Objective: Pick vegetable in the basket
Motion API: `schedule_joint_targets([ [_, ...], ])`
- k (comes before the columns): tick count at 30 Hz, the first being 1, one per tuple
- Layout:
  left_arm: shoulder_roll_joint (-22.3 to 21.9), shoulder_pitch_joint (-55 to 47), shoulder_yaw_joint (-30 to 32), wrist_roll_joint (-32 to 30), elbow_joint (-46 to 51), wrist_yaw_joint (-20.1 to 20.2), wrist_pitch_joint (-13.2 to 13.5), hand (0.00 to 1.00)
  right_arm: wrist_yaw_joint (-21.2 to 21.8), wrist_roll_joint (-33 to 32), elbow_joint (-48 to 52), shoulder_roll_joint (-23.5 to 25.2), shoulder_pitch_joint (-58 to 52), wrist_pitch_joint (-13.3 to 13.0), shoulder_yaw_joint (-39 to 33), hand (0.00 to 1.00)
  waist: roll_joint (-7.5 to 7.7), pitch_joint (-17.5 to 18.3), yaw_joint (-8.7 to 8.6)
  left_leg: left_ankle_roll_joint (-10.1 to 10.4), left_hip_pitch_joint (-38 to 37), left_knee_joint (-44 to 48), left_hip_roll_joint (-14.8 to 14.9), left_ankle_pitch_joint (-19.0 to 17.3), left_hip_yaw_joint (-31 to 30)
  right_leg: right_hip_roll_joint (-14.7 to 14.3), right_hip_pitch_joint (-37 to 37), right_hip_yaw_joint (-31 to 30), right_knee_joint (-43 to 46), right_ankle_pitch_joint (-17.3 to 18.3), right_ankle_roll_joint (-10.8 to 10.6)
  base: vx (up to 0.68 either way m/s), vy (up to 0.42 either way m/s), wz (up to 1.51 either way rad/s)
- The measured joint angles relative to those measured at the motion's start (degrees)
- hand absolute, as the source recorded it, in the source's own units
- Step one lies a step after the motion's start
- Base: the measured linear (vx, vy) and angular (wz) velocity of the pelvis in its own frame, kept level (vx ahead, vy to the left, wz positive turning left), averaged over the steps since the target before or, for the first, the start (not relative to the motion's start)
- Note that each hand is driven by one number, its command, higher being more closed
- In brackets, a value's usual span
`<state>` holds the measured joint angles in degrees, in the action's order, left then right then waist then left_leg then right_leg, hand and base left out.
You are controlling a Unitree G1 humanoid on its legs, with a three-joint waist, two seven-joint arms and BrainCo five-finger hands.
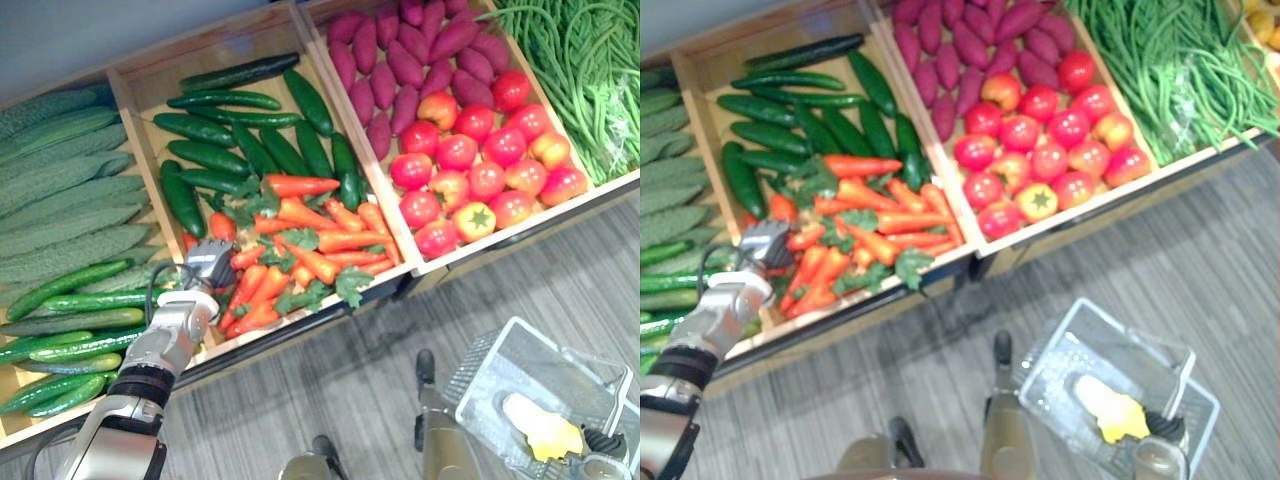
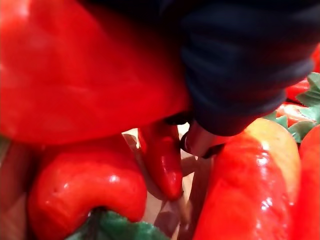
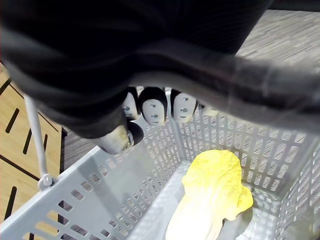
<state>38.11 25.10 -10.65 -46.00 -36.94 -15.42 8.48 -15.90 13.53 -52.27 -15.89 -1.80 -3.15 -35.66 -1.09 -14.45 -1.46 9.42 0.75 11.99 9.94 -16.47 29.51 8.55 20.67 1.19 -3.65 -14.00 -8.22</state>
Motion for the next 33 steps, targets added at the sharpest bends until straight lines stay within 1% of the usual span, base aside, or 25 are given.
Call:
schedule_joint_targets([
  [4, -1.3, 0.0, 0.0, -0.4, 0.2, 0.1, -0.3, 1.00, 0.0, 0.0, 0.0, 0.0, -0.2, 0.0, 0.0, 1.00, 0.06, -0.1, 0.02, 0.0, -1.0, 0.2, 0.3, 0.0, -0.1, -0.1, -1.3, 0.1, 0.1, 0.1, 0.1, -0.04, -0.063, 0.01],
  [7, -1.5, -0.5, 0.3, -0.6, 5.8, 0.3, -0.4, 1.00, 0.0, 0.0, 0.0, 0.1, -0.7, 0.0, 0.0, 1.00, 0.07, -0.1, 0.25, 0.0, -1.5, 0.2, 0.5, 0.0, -0.6, 0.0, -2.3, 0.9, 0.1, 0.2, 0.2, -0.04, -0.050, 0.14],
  [9, -1.4, -2.0, 2.0, -2.1, 12.8, 0.3, -0.4, 1.00, 0.0, 0.1, 0.0, 0.5, -0.8, 0.1, -0.1, 1.00, 0.05, -0.1, 0.17, 0.0, -1.8, 0.2, 0.7, 0.0, -1.8, 0.1, -3.4, 1.9, -0.2, 0.2, 0.3, -0.03, -0.051, 0.23],
  [10, -1.4, -3.5, 3.0, -2.6, 18.3, 0.4, -0.3, 1.00, 0.0, 0.1, 0.0, 1.0, -1.2, 0.1, -0.1, 1.00, -0.06, 0.0, 0.29, 0.0, -2.3, 0.2, 0.9, 0.0, -2.2, 0.1, -4.5, 2.7, -0.4, 0.3, 0.4, -0.02, -0.047, 0.19],
  [13, -1.3, -6.9, 5.5, -2.7, 27.5, 0.4, -0.2, 1.00, 0.0, 0.2, 0.1, 1.8, -1.7, 0.2, -0.4, 1.00, -0.20, 0.1, 0.56, -0.1, -3.0, 0.1, 0.8, 0.1, -3.6, 0.7, -6.3, 4.0, -0.8, 0.3, 0.4, -0.03, -0.040, 0.23],
  [15, -0.9, -9.1, 7.2, -3.0, 31.0, 0.4, -0.2, 1.00, 0.0, 0.3, 0.1, 2.5, -2.0, 0.4, -2.2, 1.00, -0.27, 0.3, 0.81, -0.1, -3.2, 0.1, 0.8, 0.1, -4.2, 0.9, -7.2, 4.8, -1.2, 0.3, 0.4, -0.04, -0.031, 0.20],
  [16, -0.6, -10.1, 8.0, -4.1, 32.4, 0.5, -0.2, 1.00, 0.0, 0.5, 0.1, 2.7, -2.3, 0.5, -2.5, 1.00, -0.32, 0.6, 1.40, -0.1, -3.2, 0.1, 0.7, 0.1, -4.4, 0.9, -7.4, 4.9, -1.4, 0.3, 0.4, -0.04, -0.054, 0.18],
  [18, -0.5, -12.5, 9.8, -4.8, 35.1, 0.5, -0.3, 1.00, 0.1, 2.3, 0.0, 2.8, -3.0, 0.8, -2.6, 1.00, -0.55, 1.0, 1.79, -0.1, -3.4, -0.1, 0.8, 0.4, -5.1, 0.9, -8.2, 5.5, -1.8, 0.3, 0.4, -0.02, -0.055, 0.14],
  [20, -0.2, -16.3, 11.6, -4.9, 40.2, 0.6, -0.3, 1.00, 0.2, 2.4, 0.0, 2.9, -3.2, 1.3, -2.6, 1.00, -0.64, 2.7, 1.96, 0.0, -4.2, -1.3, 0.7, 1.1, -5.3, 0.9, -9.1, 6.0, -2.3, 0.3, 0.4, 0.00, -0.054, 0.11],
  [23, -0.2, -19.0, 11.7, -4.9, 45.4, 0.6, 0.2, 1.00, 0.3, 3.0, 0.0, 2.9, -3.5, 1.3, -2.6, 1.00, -0.82, 4.4, 2.18, 0.1, -5.5, -2.1, 0.5, 1.7, -5.2, 0.9, -10.0, 6.1, -2.3, 0.3, 0.4, 0.00, -0.042, 0.01],
  [26, -0.4, -21.4, 11.2, -4.4, 50.1, 1.1, 1.6, 1.00, 0.6, 4.3, 0.0, 2.9, -3.9, 1.3, -2.6, 1.00, -0.83, 5.9, 2.11, 0.1, -6.0, -2.4, 0.4, 1.7, -5.1, 0.9, -10.3, 5.9, -2.3, 0.3, 0.4, -0.02, -0.034, -0.04],
  [27, -0.7, -22.5, 10.6, -3.6, 52.1, 2.1, 2.8, 1.00, 1.0, 4.5, 0.0, 2.9, -4.4, 1.3, -2.6, 1.00, -0.80, 6.9, 1.94, 0.1, -6.3, -2.5, 0.3, 1.7, -5.1, 0.9, -10.3, 5.8, -2.3, 0.3, 0.4, -0.02, -0.032, -0.05],
  [28, -1.1, -22.9, 9.7, -2.8, 53.4, 2.5, 3.5, 1.00, 1.4, 4.5, 0.0, 2.9, -4.6, 1.3, -2.6, 1.00, -0.80, 7.0, 1.90, 0.1, -7.1, -2.8, 0.2, 1.7, -5.0, 0.9, -10.9, 5.6, -2.3, 0.3, 0.4, -0.03, -0.029, -0.11],
  [30, -2.2, -22.9, 4.9, 2.4, 55.8, 4.2, 5.6, 1.00, 2.4, 4.6, 0.4, 2.8, -5.2, 1.3, -2.5, 1.00, -0.56, 8.1, 1.61, 0.1, -8.3, -3.0, -0.2, 1.6, -4.0, 0.9, -11.3, 4.5, -2.4, 0.3, 0.4, -0.05, -0.028, -0.20],
  [31, -2.2, -22.8, 3.4, 3.3, 56.3, 4.6, 6.1, 1.00, 2.6, 4.6, 0.8, 2.7, -5.4, 1.3, -2.3, 1.00, -0.53, 8.3, 1.47, 0.1, -8.6, -3.2, -0.3, 1.6, -3.5, 0.9, -11.3, 4.2, -2.4, 0.3, 0.4, -0.06, -0.027, -0.29],
  [32, -2.3, -22.3, 0.2, 5.6, 56.7, 5.1, 7.6, 1.00, 2.8, 4.7, 2.3, 2.7, -5.8, 1.3, -1.7, 1.00, -0.50, 8.3, 1.17, 0.0, -9.6, -3.9, -0.6, 1.4, -2.9, 0.8, -11.2, 3.5, -2.4, 0.3, 0.5, -0.05, -0.024, -0.27],
  [33, -2.3, -21.9, -1.5, 6.6, 56.7, 5.4, 7.9, 1.00, 2.8, 4.7, 3.3, 2.6, -6.1, 1.4, -1.1, 1.00, -0.46, 8.3, 0.88, -0.1, -9.9, -3.9, -0.7, 1.2, -2.2, 0.7, -11.2, 3.0, -2.4, 0.4, 0.7, -0.09, -0.041, -0.42],
])
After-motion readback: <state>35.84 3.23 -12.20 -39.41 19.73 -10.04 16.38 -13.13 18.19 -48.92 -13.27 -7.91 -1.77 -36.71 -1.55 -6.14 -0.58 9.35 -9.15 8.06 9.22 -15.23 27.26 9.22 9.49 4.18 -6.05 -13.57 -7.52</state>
